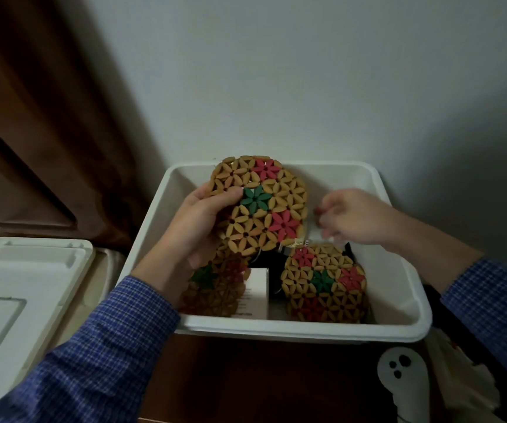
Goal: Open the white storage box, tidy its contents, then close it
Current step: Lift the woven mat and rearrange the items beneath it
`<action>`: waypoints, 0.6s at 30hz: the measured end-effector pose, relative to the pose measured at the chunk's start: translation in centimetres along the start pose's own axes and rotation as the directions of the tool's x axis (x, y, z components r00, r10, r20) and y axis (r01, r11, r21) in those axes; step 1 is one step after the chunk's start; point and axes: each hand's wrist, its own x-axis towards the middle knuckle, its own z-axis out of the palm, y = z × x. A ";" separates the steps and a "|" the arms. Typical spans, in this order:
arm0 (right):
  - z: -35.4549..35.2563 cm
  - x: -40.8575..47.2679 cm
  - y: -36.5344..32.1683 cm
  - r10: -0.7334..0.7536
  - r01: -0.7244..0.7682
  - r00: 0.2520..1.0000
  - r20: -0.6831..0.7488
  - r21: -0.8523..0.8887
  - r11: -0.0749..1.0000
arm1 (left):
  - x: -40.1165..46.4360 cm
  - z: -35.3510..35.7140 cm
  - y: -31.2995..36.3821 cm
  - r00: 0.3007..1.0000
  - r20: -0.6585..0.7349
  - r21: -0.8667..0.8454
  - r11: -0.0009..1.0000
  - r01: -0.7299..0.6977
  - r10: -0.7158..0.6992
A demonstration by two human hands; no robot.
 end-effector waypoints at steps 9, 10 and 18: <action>3.2 0.7 0.7 0.135 0.108 0.950 0.283 -0.698 0.708 | -0.3 -0.7 0.1 1.000 -0.015 0.005 1.000 -0.012 0.012; 3.2 0.9 0.8 0.126 0.121 0.950 0.285 -0.711 0.693 | -0.2 -0.8 0.0 0.999 -0.029 0.000 1.000 -0.014 0.014; 2.9 2.2 1.2 0.101 0.137 0.926 0.365 -0.571 0.810 | 0.2 -1.1 -0.4 0.976 -0.168 -0.019 0.990 -0.141 0.136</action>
